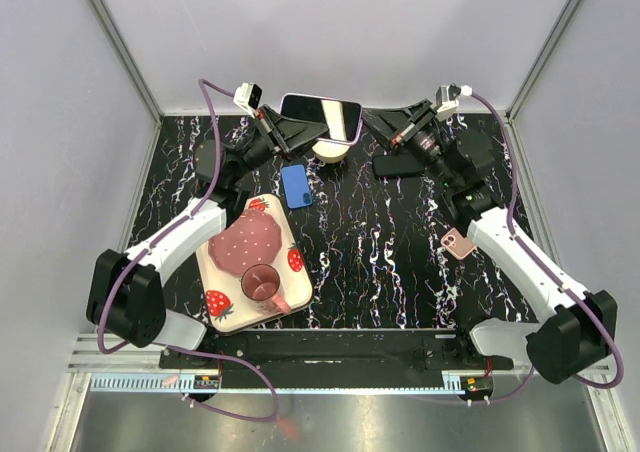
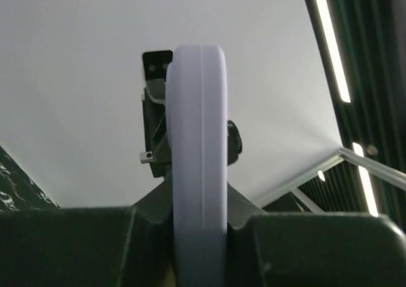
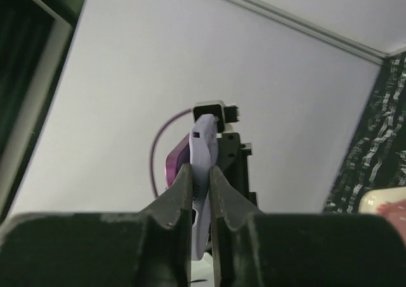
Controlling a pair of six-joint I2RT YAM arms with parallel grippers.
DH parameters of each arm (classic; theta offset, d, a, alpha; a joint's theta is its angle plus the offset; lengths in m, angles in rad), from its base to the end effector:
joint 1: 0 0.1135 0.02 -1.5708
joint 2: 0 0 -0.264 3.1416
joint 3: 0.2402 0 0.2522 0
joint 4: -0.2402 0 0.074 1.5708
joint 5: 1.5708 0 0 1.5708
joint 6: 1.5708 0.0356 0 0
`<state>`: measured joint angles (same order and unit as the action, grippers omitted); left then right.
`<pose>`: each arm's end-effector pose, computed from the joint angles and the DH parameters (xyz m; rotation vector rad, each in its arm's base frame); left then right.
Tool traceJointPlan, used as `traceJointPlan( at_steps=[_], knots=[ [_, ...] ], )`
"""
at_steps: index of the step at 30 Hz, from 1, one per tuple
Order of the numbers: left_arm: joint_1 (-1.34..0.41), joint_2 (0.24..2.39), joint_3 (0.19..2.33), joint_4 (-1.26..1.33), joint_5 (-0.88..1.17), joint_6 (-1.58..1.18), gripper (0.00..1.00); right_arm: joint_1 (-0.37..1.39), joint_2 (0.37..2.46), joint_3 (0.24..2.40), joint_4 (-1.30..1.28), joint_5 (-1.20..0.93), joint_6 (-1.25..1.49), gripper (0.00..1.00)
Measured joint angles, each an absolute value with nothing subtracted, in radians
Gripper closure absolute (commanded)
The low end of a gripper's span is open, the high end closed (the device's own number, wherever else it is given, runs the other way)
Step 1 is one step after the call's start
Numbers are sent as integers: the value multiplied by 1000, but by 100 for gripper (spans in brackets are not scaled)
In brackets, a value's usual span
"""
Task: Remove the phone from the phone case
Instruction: Remove the phone case from the phone.
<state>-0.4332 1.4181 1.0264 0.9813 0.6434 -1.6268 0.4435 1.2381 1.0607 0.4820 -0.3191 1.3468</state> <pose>0.2763 -0.1513 0.3933 -0.0544 1.3953 -2.1046 0.2556 0.1338 0.4112 0.3495 1.4545 1.7006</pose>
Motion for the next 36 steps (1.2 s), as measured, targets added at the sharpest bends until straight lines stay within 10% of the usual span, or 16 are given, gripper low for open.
traceJointPlan(
  at_steps=[13,17,25,36],
  knots=[
    [-424,1382,1028,790,749,-1544,100,403,1315,1066,479,-548,1251,59],
    [-424,1381,1028,802,805,-1546,100,402,1318,994,642,-619,1336,99],
    [-426,1383,1027,785,891,-1501,100,399,1345,823,991,-667,1552,100],
    [-475,1410,1024,624,908,-1388,26,394,1104,677,586,-514,1364,100]
  ],
)
